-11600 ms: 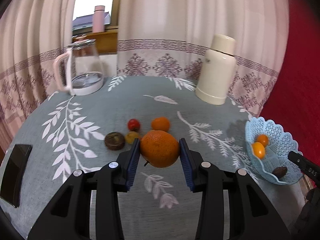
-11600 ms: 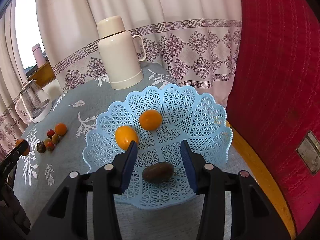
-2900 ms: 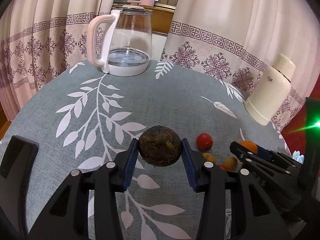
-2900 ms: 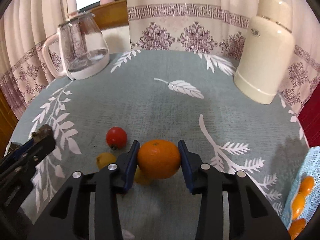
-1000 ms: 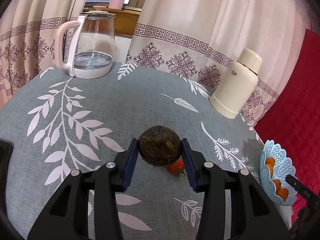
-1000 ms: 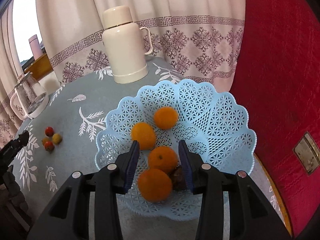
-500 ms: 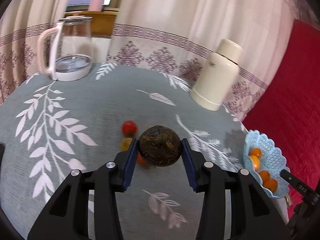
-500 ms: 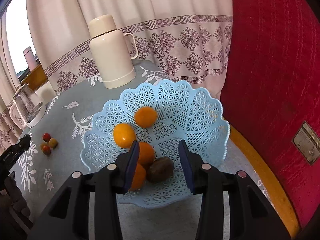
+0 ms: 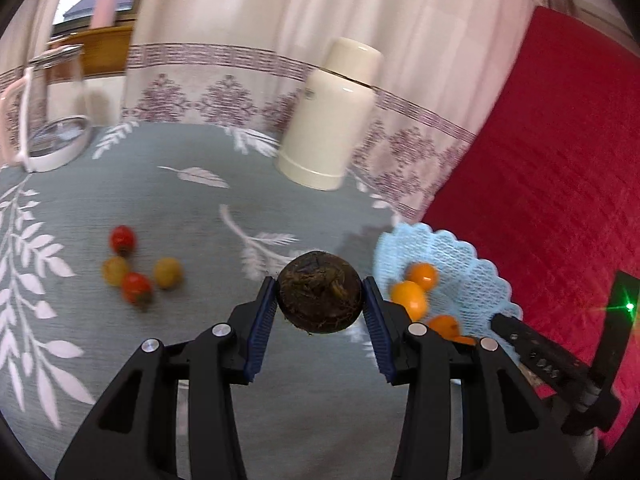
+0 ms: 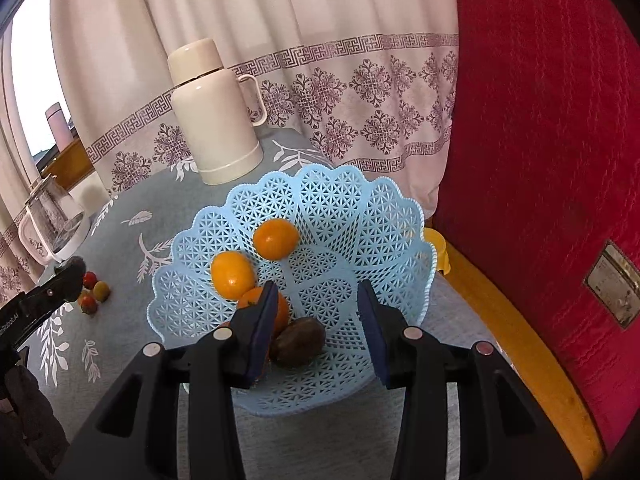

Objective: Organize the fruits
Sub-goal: 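Lower the brown fruit into the blue basket with the left gripper and open, then move both grippers back to the small red and yellow fruits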

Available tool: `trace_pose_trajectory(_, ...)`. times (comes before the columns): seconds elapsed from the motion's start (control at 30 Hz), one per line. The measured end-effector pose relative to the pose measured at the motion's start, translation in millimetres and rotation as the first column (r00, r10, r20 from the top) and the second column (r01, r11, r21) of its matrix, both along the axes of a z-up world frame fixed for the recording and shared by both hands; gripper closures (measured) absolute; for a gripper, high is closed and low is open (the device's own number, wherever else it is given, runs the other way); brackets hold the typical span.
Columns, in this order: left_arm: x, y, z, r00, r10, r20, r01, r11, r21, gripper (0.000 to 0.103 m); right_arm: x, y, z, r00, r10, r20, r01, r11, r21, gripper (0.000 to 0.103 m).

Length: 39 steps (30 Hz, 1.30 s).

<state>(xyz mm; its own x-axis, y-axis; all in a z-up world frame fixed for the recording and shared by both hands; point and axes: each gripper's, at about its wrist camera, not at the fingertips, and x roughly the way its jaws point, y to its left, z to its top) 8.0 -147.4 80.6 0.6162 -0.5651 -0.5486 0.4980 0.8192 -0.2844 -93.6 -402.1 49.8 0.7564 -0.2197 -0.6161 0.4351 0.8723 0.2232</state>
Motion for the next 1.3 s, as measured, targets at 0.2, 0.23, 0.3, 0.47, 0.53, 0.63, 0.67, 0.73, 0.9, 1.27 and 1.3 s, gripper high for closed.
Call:
trace_pose_trajectory(0.2, -16, -39, 1, 0.996, -0.090, 0.009, 0.090, 0.995, 0.030, 0.058, -2, -1, -1, 1.000, 0.005, 0.012, -0.005, 1.000, -0.005, 0.055)
trace_pose_trajectory(0.23, -18, -44, 0, 0.995, -0.100, 0.010, 0.099, 0.994, 0.034, 0.058, -2, -1, -2, 1.000, 0.006, 0.013, -0.006, 1.000, -0.003, 0.055)
trace_pose_trajectory(0.3, -21, -54, 0, 0.993, -0.121, 0.013, 0.120, 0.992, 0.042, 0.058, -3, -3, -3, 1.000, 0.007, 0.016, -0.007, 1.000, 0.004, 0.055)
trace_pose_trajectory(0.47, -21, -71, -6, 0.988, -0.158, -0.001, 0.157, 0.986, 0.049, 0.058, -5, -5, -2, 1.000, 0.009, 0.025, -0.010, 1.000, 0.014, 0.055)
trace_pose_trajectory(0.53, -20, -73, -9, 0.988, -0.152, -0.007, 0.152, 0.987, 0.044, 0.055, -6, -5, -3, 1.000, 0.012, 0.028, -0.012, 1.000, 0.018, 0.055)
trace_pose_trajectory(0.63, -15, -70, -12, 0.989, -0.146, -0.028, 0.146, 0.989, 0.023, 0.041, -6, -5, -4, 0.999, 0.016, 0.029, -0.017, 1.000, 0.019, 0.054)
trace_pose_trajectory(0.67, -14, -68, -13, 0.990, -0.140, -0.032, 0.141, 0.990, 0.020, 0.041, -5, -4, -4, 0.999, 0.016, 0.028, -0.016, 1.000, 0.019, 0.054)
trace_pose_trajectory(0.73, -11, -65, -14, 0.991, -0.128, -0.038, 0.128, 0.992, 0.019, 0.041, -6, -5, -4, 0.999, 0.016, 0.029, -0.017, 1.000, 0.023, 0.054)
trace_pose_trajectory(0.9, -4, -59, -16, 0.995, -0.089, -0.048, 0.090, 0.996, 0.026, 0.039, -5, -5, -4, 0.999, 0.017, 0.027, -0.018, 1.000, 0.024, 0.054)
trace_pose_trajectory(1.27, 12, -33, -19, 0.996, 0.018, -0.082, -0.016, 0.999, 0.032, 0.016, -2, 1, -1, 0.999, 0.036, 0.030, -0.036, 0.999, 0.023, 0.047)
trace_pose_trajectory(1.3, 13, -29, -18, 0.997, 0.033, -0.075, -0.030, 0.999, 0.038, 0.013, -1, 2, -1, 0.999, 0.039, 0.031, -0.040, 0.999, 0.023, 0.047)
